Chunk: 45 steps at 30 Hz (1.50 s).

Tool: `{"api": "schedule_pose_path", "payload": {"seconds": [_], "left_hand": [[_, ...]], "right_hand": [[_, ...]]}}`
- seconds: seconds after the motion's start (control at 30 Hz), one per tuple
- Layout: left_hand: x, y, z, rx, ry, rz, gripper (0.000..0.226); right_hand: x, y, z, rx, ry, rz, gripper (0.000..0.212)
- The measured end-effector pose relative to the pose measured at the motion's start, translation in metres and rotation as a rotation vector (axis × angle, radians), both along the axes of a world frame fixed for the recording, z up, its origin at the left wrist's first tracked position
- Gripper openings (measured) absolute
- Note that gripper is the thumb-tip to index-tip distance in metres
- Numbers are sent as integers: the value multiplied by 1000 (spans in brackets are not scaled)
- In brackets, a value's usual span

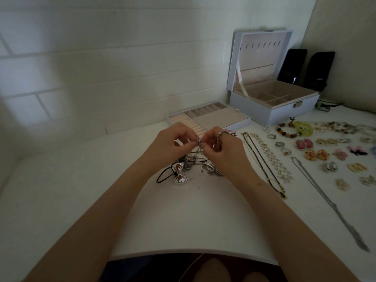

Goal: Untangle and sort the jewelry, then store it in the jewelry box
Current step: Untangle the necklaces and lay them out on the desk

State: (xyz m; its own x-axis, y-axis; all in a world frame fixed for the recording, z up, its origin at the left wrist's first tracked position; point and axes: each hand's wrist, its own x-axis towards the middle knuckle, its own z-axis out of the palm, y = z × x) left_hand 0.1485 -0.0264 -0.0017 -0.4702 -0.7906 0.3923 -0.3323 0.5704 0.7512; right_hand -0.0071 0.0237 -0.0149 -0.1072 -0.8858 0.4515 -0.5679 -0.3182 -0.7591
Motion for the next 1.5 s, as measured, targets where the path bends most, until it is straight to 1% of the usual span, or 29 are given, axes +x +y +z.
{"api": "schedule_pose_path", "payload": {"seconds": [0.1,0.17,0.27,0.37,0.4,0.5,0.63,0.73,0.87,0.97,1.03,1.13,1.17,1.3,1.5], "left_hand": [[-1,1,1,-32,-11,5,25],[-2,1,-1,-51,-23,12,28],[-3,1,-3,-49,-27,24,25],[-5,1,-3,-14,-21,49,8],[-5,1,-3,-4,-23,55,7],[-5,1,-3,15,-60,69,17],[-5,3,-1,55,-87,112,18],[-4,4,2,123,-45,99,16],[-2,4,5,296,76,64,15],[-2,5,7,370,163,51,18],[-1,4,9,382,204,53,18],[0,4,8,377,205,49,14],[-1,4,8,373,201,44,13],[-2,5,7,359,210,20,9],[-5,7,9,413,281,-5,13]], "right_hand": [[0,0,0,3,10,-11,11],[1,0,0,7,12,-15,11],[2,0,0,23,-26,-5,9],[2,1,1,36,-75,23,9],[2,2,2,39,-84,30,10],[2,2,3,53,-95,50,13],[3,1,0,56,-106,54,15],[2,0,1,64,-152,53,15],[2,0,3,69,-250,95,20],[2,-1,2,90,-230,58,20],[2,0,3,95,-243,51,18],[2,2,5,110,-301,120,9],[2,3,5,122,-294,134,7],[1,0,2,106,-166,48,9],[-2,1,5,84,-250,46,13]]}}
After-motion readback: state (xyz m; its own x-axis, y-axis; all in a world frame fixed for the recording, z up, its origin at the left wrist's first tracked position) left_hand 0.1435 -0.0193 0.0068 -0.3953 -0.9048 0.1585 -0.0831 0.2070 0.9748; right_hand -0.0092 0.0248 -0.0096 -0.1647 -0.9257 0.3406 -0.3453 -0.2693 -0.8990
